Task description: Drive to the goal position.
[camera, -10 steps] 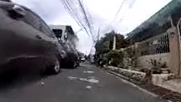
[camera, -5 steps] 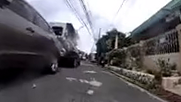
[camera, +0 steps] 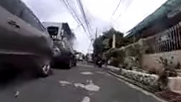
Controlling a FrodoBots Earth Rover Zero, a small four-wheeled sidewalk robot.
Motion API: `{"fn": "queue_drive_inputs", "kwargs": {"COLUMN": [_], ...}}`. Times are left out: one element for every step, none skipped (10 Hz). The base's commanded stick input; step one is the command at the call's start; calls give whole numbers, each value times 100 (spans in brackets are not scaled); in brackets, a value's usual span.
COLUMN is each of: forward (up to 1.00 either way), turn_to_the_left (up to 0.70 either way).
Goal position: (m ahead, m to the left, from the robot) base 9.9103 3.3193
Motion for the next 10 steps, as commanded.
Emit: {"fn": "queue_drive_inputs", "kwargs": {"forward": [70, 70, 70, 70, 70, 70, 70, 70, 70, 70], "turn_to_the_left": [0, 0, 0, -1, -6, -27, -34, -35, -35, -35]}}
